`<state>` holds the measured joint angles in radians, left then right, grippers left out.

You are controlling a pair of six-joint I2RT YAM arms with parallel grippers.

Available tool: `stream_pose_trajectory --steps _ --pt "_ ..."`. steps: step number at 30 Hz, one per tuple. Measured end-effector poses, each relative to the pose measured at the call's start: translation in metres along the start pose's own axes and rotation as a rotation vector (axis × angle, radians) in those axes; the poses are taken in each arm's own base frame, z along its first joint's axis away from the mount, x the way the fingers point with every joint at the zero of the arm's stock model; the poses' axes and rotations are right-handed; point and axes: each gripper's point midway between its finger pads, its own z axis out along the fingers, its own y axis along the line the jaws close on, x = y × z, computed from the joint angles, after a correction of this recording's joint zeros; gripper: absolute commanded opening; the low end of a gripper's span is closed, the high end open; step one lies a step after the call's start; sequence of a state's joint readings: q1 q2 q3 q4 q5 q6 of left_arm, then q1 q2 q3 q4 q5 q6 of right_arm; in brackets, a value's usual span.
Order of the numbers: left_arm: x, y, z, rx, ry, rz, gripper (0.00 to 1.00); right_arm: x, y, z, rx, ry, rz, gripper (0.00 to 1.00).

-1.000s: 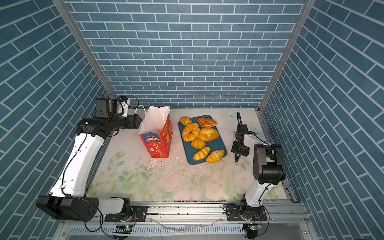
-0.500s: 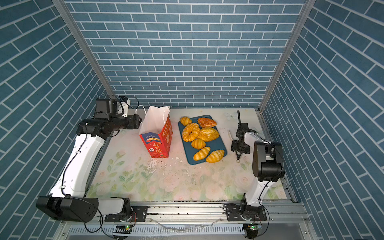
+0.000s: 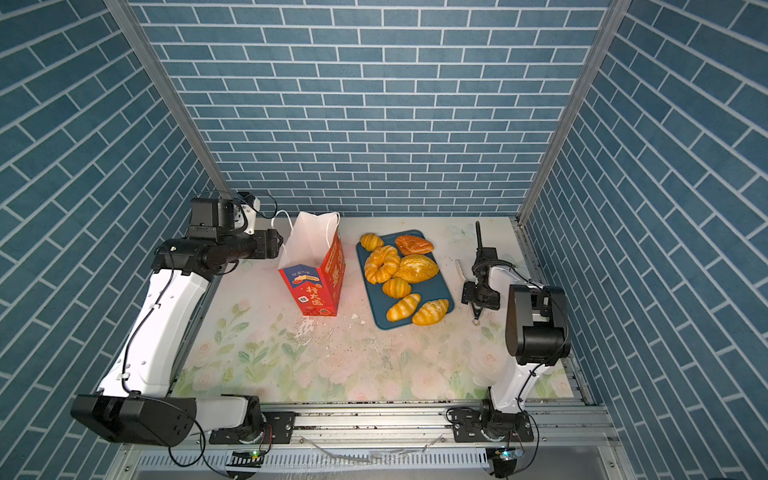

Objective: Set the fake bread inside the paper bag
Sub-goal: 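Close the right gripper on the tongs' handle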

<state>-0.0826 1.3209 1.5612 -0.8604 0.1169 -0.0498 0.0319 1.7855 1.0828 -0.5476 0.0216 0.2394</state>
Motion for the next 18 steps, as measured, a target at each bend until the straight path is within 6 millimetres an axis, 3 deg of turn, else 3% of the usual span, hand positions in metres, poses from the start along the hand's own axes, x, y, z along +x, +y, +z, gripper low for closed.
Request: stream_pose_trajectory --steps 5,18 --pt "0.0006 -0.0001 -0.0019 0.000 -0.005 0.000 0.80 0.0012 -0.0008 -0.0001 -0.003 0.006 0.018 0.72" --pt "0.0026 0.0001 -0.0002 0.000 0.000 0.000 0.80 0.0018 -0.0008 -0.0011 -0.006 0.020 0.011 0.54"
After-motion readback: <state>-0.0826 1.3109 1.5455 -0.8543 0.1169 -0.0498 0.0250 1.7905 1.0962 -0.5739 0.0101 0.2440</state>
